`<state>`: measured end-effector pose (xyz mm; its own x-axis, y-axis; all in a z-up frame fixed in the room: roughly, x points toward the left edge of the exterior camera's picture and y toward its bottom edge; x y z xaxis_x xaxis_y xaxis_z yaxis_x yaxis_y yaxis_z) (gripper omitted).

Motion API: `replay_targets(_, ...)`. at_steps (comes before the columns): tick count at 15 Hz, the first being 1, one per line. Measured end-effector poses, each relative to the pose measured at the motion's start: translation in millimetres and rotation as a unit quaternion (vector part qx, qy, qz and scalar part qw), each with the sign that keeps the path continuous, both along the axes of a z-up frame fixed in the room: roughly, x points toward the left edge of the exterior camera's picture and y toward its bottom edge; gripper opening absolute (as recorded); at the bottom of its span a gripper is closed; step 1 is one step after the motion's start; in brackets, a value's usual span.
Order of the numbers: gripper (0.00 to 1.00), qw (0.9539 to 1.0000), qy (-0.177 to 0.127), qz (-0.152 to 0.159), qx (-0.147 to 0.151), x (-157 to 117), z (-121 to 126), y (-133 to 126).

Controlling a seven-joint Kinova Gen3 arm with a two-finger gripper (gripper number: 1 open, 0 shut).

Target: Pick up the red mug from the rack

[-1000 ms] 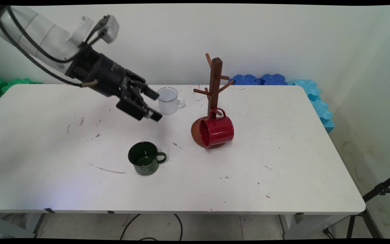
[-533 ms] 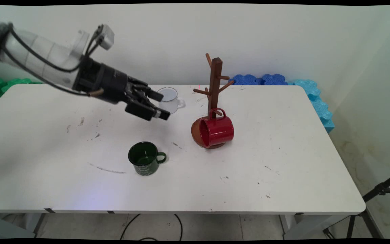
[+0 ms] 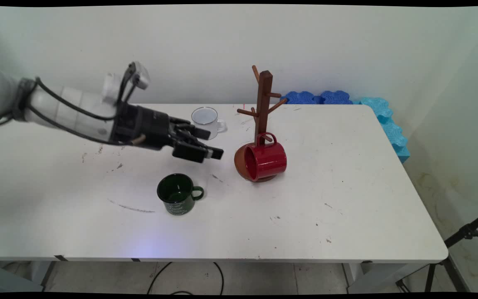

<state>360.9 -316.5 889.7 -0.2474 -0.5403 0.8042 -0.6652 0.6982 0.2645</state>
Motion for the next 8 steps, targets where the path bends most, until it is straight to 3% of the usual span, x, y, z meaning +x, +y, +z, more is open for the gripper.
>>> replay_targets(8,1.0,0.9985,0.029,0.047,0.0,-25,-47,7)
